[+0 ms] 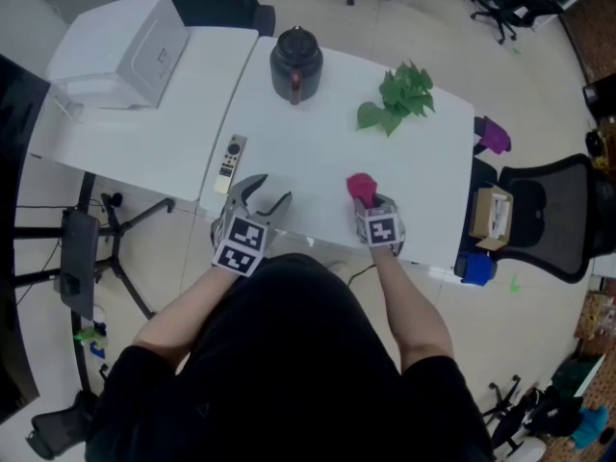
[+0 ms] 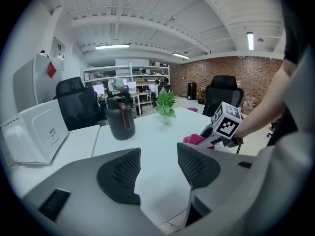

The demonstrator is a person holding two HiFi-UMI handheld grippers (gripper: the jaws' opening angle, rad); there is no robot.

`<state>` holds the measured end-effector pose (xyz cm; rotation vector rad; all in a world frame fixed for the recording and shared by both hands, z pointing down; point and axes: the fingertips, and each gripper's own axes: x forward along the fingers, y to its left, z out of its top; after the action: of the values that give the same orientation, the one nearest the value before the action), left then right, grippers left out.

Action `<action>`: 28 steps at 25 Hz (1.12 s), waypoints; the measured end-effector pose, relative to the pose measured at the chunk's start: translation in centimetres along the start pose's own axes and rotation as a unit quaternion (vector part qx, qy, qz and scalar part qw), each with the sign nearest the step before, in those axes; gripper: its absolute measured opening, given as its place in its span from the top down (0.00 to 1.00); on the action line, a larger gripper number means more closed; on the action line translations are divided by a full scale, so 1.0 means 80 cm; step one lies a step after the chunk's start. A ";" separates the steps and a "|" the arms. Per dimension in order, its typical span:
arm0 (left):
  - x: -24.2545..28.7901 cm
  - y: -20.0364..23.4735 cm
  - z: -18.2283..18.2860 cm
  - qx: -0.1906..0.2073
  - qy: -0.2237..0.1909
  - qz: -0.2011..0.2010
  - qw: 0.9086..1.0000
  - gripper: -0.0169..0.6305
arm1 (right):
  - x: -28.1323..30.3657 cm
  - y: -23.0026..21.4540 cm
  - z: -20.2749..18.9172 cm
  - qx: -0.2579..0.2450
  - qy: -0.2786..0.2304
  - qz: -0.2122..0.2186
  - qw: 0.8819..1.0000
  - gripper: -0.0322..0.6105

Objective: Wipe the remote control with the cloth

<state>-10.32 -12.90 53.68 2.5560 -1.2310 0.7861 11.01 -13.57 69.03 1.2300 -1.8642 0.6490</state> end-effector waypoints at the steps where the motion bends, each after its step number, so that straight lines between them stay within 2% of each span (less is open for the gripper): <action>1: 0.000 0.000 0.000 -0.001 0.000 0.000 1.000 0.60 | 0.003 0.001 -0.002 0.001 0.004 0.001 1.000 0.77; 8: -0.002 0.001 0.000 -0.003 -0.002 0.001 1.000 0.60 | 0.002 0.000 -0.004 0.004 0.008 -0.003 1.000 0.72; 12: -0.003 -0.002 0.007 -0.002 -0.009 -0.001 1.000 0.60 | -0.014 -0.006 -0.001 0.009 -0.007 -0.009 1.000 0.68; 16: -0.006 -0.006 0.023 -0.004 -0.025 -0.009 1.000 0.60 | -0.069 -0.012 0.034 0.025 -0.086 -0.013 0.996 0.68; 22: -0.016 -0.021 0.066 0.003 -0.064 -0.034 0.997 0.60 | -0.184 0.020 0.108 0.037 -0.212 0.013 0.977 0.69; 28: -0.036 -0.044 0.134 0.028 -0.126 -0.061 0.990 0.62 | -0.259 0.047 0.155 0.021 -0.287 0.023 0.957 0.80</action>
<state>-5.03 -12.93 43.27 2.8135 -1.1163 0.4914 7.84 -10.94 44.96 1.5201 -2.3646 0.3743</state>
